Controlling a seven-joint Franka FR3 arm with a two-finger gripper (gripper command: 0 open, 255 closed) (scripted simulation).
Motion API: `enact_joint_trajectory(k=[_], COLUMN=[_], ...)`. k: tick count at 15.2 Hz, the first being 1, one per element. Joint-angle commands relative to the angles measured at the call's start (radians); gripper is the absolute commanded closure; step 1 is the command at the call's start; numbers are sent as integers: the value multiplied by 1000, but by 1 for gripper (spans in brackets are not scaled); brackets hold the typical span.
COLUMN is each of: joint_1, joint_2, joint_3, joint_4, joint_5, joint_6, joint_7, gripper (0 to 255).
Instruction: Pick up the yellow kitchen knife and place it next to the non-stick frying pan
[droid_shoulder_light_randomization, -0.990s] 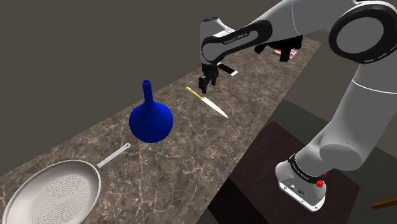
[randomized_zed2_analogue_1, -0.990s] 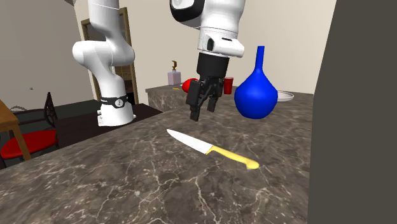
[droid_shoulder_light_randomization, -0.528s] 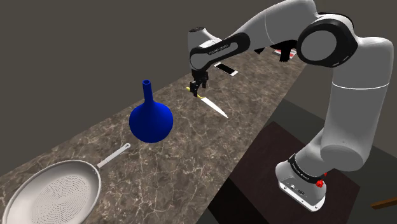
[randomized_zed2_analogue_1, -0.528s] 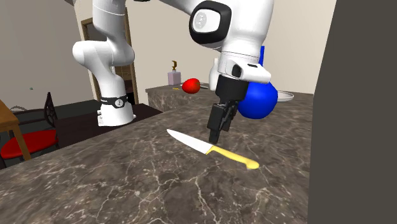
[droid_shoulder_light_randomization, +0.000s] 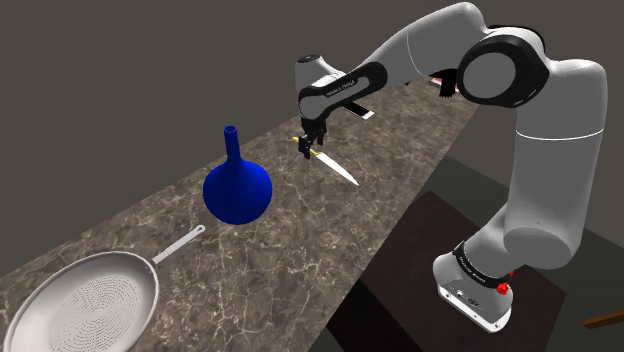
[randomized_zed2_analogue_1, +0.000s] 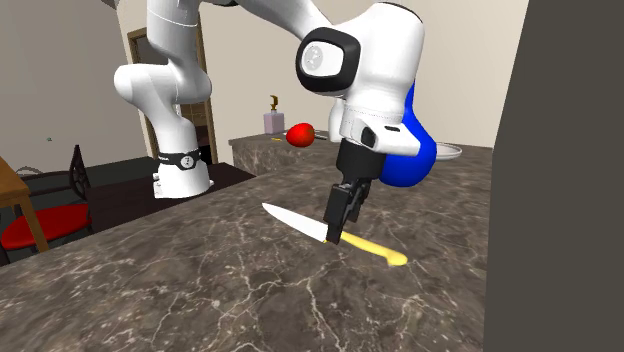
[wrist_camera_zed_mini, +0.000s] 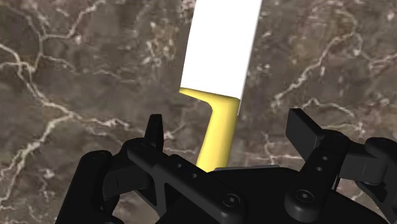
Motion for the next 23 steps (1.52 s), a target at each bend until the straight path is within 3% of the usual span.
enact_joint_trajectory(k=[1,5,6,15,23], joint_1=[0,0,0,0,-2], joint_2=[1,1,1,1,-64], joint_3=[0,0,0,0,4], joint_4=[-1,-1,-1,-1,13], joint_5=[0,0,0,0,8], joint_6=[2,2,2,2,-76], joint_7=[0,0,0,0,-10], gripper=[0,0,255,255,255])
